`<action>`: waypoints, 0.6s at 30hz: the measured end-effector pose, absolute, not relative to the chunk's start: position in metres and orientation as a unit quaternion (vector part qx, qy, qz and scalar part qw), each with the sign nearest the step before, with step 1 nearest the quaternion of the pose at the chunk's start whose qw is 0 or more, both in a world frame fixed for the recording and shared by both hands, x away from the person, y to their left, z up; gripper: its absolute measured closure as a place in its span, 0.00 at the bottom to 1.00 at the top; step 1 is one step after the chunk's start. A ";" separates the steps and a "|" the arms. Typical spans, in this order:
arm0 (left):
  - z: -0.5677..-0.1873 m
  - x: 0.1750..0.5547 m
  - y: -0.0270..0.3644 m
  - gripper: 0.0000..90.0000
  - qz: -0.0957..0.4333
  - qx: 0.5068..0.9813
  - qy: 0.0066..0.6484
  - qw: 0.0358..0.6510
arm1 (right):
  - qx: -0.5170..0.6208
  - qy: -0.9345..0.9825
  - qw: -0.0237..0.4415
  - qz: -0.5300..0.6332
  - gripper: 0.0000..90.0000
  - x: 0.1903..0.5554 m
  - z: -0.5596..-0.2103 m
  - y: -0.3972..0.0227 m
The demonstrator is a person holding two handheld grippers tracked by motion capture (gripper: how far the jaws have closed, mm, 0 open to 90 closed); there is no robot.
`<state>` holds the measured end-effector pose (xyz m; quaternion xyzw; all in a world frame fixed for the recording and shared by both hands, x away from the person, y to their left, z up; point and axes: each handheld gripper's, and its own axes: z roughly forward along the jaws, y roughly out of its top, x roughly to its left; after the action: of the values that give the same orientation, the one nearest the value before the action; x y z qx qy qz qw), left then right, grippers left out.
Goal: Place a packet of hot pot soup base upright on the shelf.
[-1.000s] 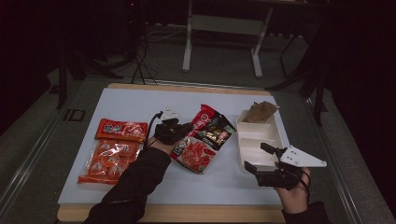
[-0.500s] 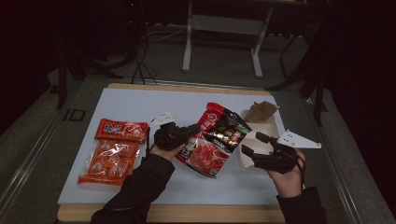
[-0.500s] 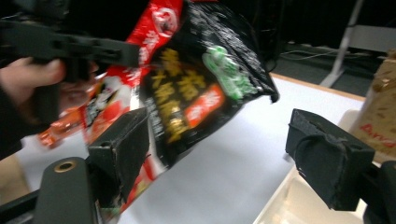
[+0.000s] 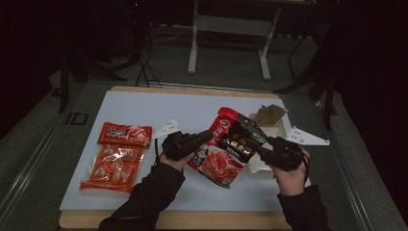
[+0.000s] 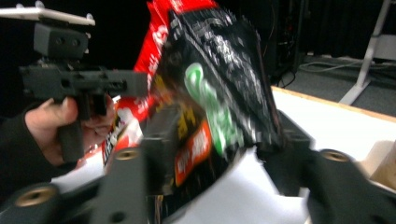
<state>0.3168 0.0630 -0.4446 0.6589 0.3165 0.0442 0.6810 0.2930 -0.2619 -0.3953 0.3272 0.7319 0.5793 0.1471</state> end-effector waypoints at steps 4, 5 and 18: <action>-0.454 0.319 0.063 0.98 0.033 0.656 0.310 0.687 | 0.324 0.722 0.121 0.599 0.83 0.293 -0.390 -0.263; -0.456 0.319 0.063 0.98 0.035 0.659 0.310 0.684 | 0.324 0.724 0.124 0.596 0.84 0.292 -0.389 -0.262; -0.457 0.322 0.066 0.90 0.016 0.679 0.307 0.667 | 0.309 0.746 0.118 0.578 0.86 0.293 -0.373 -0.254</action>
<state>0.3223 0.0660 -0.4572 0.6788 0.3068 0.0159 0.6670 0.2935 -0.2543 -0.3733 0.3088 0.7462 0.5779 0.1179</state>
